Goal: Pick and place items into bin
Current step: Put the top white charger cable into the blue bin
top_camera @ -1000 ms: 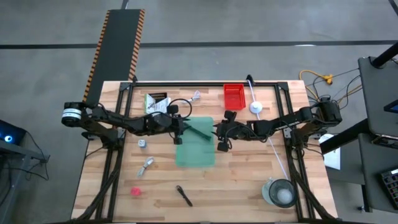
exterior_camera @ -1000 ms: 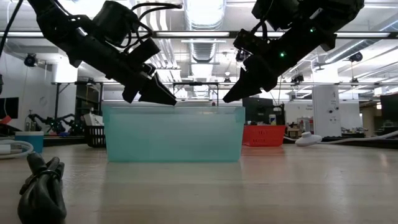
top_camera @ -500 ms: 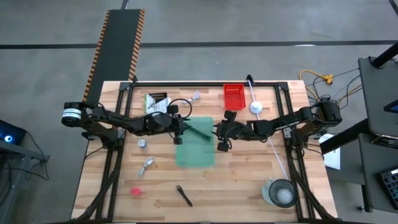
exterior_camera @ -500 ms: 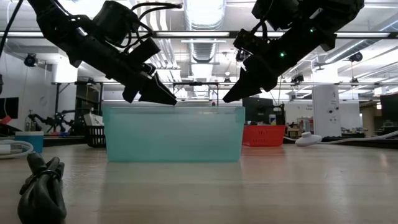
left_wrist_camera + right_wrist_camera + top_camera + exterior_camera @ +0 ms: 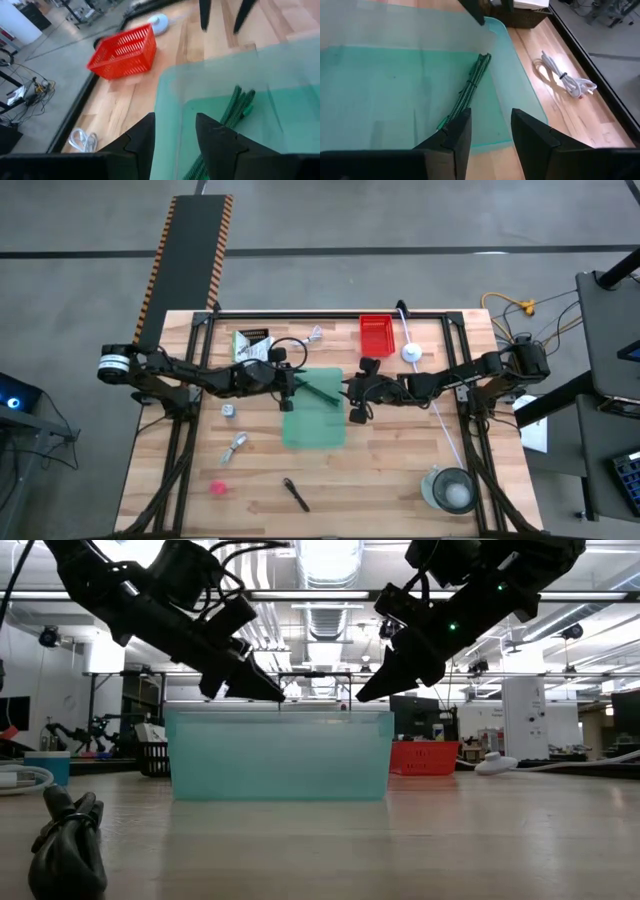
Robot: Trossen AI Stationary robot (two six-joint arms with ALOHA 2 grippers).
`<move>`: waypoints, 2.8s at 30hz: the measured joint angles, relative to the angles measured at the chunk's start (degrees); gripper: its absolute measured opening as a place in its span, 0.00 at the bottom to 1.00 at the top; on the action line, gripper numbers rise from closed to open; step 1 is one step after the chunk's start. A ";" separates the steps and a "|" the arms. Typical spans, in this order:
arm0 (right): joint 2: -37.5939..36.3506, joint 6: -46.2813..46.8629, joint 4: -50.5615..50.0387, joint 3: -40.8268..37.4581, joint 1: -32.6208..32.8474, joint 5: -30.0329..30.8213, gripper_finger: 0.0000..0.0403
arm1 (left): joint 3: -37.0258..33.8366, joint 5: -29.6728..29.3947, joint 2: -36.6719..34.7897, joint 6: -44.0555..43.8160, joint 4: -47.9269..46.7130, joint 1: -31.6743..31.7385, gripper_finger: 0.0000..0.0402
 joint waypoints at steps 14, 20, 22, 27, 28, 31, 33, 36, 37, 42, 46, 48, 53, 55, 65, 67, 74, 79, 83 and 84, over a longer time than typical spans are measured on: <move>0.00 -5.75 5.43 0.72 -4.52 -0.69 0.30 | -1.06 -0.07 -6.51 -2.88 -2.87 -0.04 0.31; 0.00 -7.68 5.44 1.30 -10.10 -6.83 0.33 | -4.00 -0.09 -11.74 -3.22 -4.28 -0.04 0.31; 0.00 -8.17 5.51 2.31 -12.04 -9.66 0.33 | -4.86 -0.07 -12.94 -3.24 -4.26 -0.04 0.31; 0.00 -9.10 5.23 5.32 -15.49 -12.81 0.36 | -6.66 -0.07 -15.58 -3.28 -4.15 -0.02 0.31; 0.00 -9.71 5.20 6.13 -16.05 -13.40 0.36 | -6.94 -0.07 -15.92 -3.29 -4.22 -0.01 0.31; 0.00 -11.05 3.83 8.57 -17.34 -14.93 0.37 | -7.19 -0.07 -16.48 -3.37 -4.17 0.01 0.31; 0.01 -12.32 1.33 10.63 -18.20 -15.15 0.37 | -7.19 -0.07 -16.41 -3.37 -3.86 0.01 0.31; 1.53 -14.79 -2.57 14.98 -19.83 -15.30 0.37 | -7.25 -0.04 -16.13 -3.36 -4.03 0.01 0.31; 2.40 -15.58 -4.90 16.78 -20.52 -15.44 0.37 | -7.25 -0.05 -16.07 -3.35 -3.93 0.01 0.31; 9.65 -21.84 -20.04 28.92 -23.94 -20.41 0.38 | -7.25 -0.03 -15.97 -3.35 -3.63 0.01 0.31; 16.58 -27.89 -30.00 38.33 -26.02 -21.70 0.38 | -7.29 -0.04 -15.97 -3.34 -3.63 0.01 0.31; 19.99 -30.34 -33.12 42.16 -26.86 -21.73 0.39 | -7.36 -0.04 -15.97 -3.33 -3.68 0.01 0.31; 27.99 -33.44 -40.61 51.68 -28.74 -22.19 0.38 | -7.41 -0.04 -15.94 -3.33 -4.19 0.01 0.31; 31.13 -35.29 -44.23 55.89 -29.58 -24.54 0.37 | -7.49 -0.04 -15.93 -3.33 -4.28 0.01 0.31; 45.52 -38.67 -61.30 78.02 -33.81 -30.35 0.31 | -7.56 -0.02 -15.92 -3.32 -4.32 0.01 0.31; 48.26 -39.46 -65.91 82.33 -34.54 -31.27 0.31 | -7.56 -0.02 -15.94 -3.31 -4.39 0.01 0.31; 54.99 -44.00 -74.26 91.31 -35.04 -31.62 0.30 | -7.63 0.13 -15.92 -3.27 -4.70 -0.04 0.31; 55.91 -47.98 -73.97 91.95 -34.99 -31.61 0.31 | -7.65 0.19 -15.93 -3.27 -4.86 -0.04 0.31; 55.89 -48.95 -74.02 91.87 -34.99 -31.57 0.32 | -7.65 0.20 -15.92 -3.27 -4.85 -0.04 0.31; 55.89 -49.44 -73.98 91.84 -34.99 -31.57 0.32 | -7.65 0.20 -15.92 -3.27 -4.85 -0.02 0.31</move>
